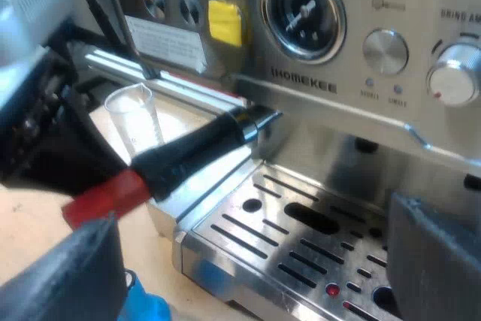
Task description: Put the handle in the coffee machine
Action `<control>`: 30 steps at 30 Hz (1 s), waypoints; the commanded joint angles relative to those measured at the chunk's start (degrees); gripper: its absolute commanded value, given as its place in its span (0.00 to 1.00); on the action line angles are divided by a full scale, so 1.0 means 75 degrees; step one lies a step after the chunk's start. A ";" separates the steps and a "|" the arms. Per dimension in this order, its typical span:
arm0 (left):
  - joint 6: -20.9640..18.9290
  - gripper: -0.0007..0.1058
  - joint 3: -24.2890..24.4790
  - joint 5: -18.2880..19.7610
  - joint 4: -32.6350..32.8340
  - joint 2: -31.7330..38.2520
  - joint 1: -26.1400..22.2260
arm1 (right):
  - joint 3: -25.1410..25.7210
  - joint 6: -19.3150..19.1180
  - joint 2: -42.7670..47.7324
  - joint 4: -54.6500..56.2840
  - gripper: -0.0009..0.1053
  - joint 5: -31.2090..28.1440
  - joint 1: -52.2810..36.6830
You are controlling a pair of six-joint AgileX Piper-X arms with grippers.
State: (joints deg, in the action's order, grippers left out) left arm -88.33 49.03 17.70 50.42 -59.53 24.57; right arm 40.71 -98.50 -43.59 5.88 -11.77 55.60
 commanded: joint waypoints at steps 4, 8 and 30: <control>-0.0065 0.01 0.0058 0.1071 -0.1331 0.0108 0.1054 | 0.0058 -0.0030 0.0241 0.0517 0.71 0.0321 0.0004; -0.0065 0.01 0.0058 0.1627 -0.2082 0.0108 0.1116 | 0.0058 0.0015 0.0239 0.0710 0.71 0.0564 0.0004; 0.0046 0.36 0.0074 0.1214 -0.0093 0.1660 -0.1471 | 0.0058 0.0105 0.0239 0.0792 0.71 0.0659 0.0004</control>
State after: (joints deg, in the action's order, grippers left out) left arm -87.97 49.14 26.08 49.13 -47.68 13.96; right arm 40.71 -97.64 -42.33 12.18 -6.79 55.60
